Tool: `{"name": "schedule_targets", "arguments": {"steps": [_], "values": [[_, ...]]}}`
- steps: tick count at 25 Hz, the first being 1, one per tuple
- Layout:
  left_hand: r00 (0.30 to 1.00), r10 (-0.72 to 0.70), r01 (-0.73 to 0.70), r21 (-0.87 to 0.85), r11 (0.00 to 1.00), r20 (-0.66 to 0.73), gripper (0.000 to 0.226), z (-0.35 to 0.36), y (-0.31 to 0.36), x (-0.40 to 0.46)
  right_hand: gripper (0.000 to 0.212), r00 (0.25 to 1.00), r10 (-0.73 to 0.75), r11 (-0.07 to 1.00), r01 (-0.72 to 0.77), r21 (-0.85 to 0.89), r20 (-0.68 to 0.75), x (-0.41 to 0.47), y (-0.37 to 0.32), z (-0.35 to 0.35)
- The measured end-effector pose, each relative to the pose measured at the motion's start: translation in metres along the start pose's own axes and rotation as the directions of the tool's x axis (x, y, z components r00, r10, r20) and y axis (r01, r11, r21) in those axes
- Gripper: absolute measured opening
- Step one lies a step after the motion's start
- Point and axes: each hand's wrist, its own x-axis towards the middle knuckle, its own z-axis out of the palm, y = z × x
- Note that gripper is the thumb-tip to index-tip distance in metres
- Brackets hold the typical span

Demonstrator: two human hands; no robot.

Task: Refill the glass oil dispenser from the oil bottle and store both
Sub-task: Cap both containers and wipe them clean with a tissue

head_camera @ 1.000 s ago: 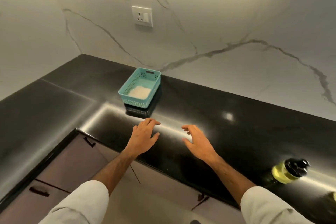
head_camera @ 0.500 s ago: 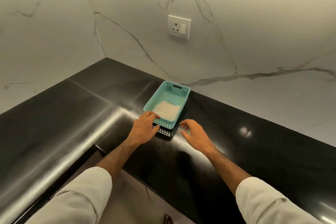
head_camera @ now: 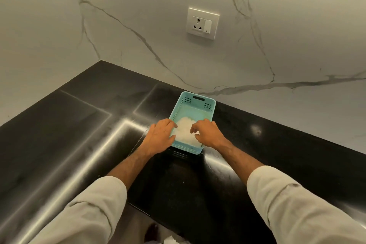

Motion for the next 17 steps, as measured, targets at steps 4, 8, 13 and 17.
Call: {"name": "schedule_targets", "arguments": {"steps": [4,8,13,17], "values": [[0.992,0.126,-0.126,0.039,0.991,0.002,0.043,0.002,-0.019,0.006,0.030,0.992,-0.013,0.994,0.026,-0.104,0.125,0.017,-0.005,0.006],[0.987,0.160,-0.159,0.020,0.987,-0.005,0.045,0.008,-0.033,0.007,0.031,0.981,-0.029,0.957,0.084,-0.279,0.194,0.028,-0.014,0.017],[0.981,0.196,-0.196,0.012,0.981,-0.012,0.044,0.008,-0.039,0.010,0.015,0.988,0.003,0.950,0.045,-0.309,0.154,0.029,-0.019,0.025],[0.976,0.216,-0.216,0.015,0.976,-0.007,0.042,0.008,-0.042,0.013,0.013,0.990,0.087,0.988,-0.072,-0.140,0.109,0.027,-0.018,0.022]]}}
